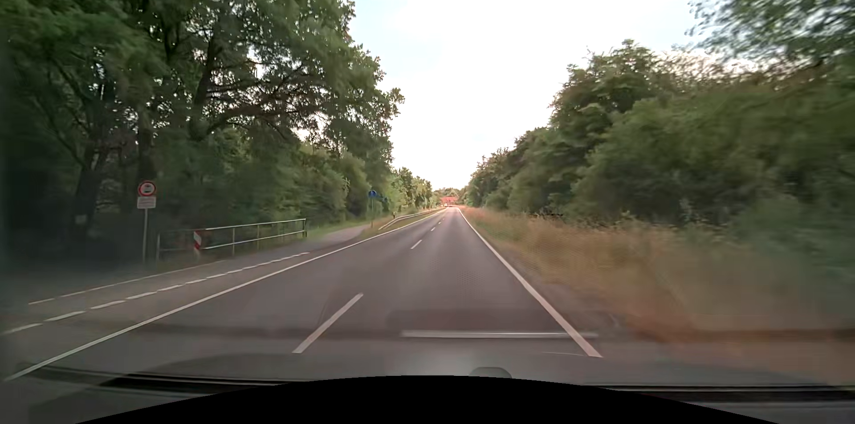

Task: Follow the waypoints while adhering to traffic rules and regulations

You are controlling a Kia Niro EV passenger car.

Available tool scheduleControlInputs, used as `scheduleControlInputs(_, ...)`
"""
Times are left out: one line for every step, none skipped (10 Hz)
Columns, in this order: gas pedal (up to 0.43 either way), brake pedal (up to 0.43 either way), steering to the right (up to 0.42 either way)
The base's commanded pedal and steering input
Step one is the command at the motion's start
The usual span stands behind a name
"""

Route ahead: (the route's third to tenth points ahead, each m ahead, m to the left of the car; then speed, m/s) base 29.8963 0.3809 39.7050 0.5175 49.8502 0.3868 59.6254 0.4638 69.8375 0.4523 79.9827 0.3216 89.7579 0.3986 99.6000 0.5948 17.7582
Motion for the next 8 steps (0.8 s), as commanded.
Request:
scheduleControlInputs(0.067,0.000,-0.005)
scheduleControlInputs(0.067,0.000,-0.005)
scheduleControlInputs(0.067,0.000,-0.005)
scheduleControlInputs(0.067,0.000,-0.004)
scheduleControlInputs(0.067,0.000,-0.004)
scheduleControlInputs(0.067,0.000,-0.004)
scheduleControlInputs(0.067,0.000,-0.004)
scheduleControlInputs(0.067,0.000,-0.004)
